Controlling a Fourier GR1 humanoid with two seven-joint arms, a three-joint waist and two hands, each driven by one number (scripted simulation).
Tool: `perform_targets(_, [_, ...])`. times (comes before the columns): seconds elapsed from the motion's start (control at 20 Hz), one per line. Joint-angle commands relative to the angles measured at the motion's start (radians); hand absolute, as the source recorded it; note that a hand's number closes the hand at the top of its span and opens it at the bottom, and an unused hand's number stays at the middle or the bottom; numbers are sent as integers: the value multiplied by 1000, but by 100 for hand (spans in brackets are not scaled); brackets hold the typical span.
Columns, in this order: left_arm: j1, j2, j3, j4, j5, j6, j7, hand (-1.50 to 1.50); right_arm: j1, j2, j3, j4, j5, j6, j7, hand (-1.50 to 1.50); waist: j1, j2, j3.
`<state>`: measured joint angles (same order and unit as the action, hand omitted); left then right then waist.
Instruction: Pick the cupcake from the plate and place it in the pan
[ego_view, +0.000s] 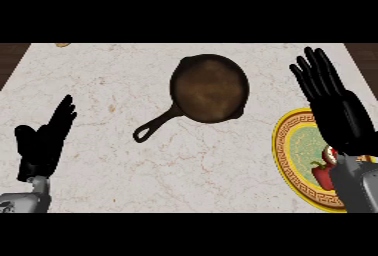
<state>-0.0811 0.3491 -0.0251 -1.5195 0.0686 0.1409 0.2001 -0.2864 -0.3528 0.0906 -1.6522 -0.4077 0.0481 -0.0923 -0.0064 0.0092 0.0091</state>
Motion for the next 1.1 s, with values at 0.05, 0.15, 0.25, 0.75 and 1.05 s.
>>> perform_targets(0.05, [-43,27,40,80,-33,4,11,0,-3,-79,-69,81,-129,238,-30,-150,5,-6,-9])
perform_targets(0.15, [4,44,42,105,-72,34,8,0,1,-162,-75,64,-234,410,-6,-150,1,-3,-8])
perform_targets(0.25, [-2,93,79,136,-94,54,44,0,15,-226,-79,82,-299,565,-20,-150,-2,1,-7])
perform_targets(0.75, [-41,69,80,211,-62,-3,50,0,228,-247,-387,436,-94,522,-446,-150,-4,-5,-8])
perform_targets(1.05, [-26,42,63,190,-95,18,52,0,179,-422,-406,429,43,553,-442,-150,5,-8,-9])
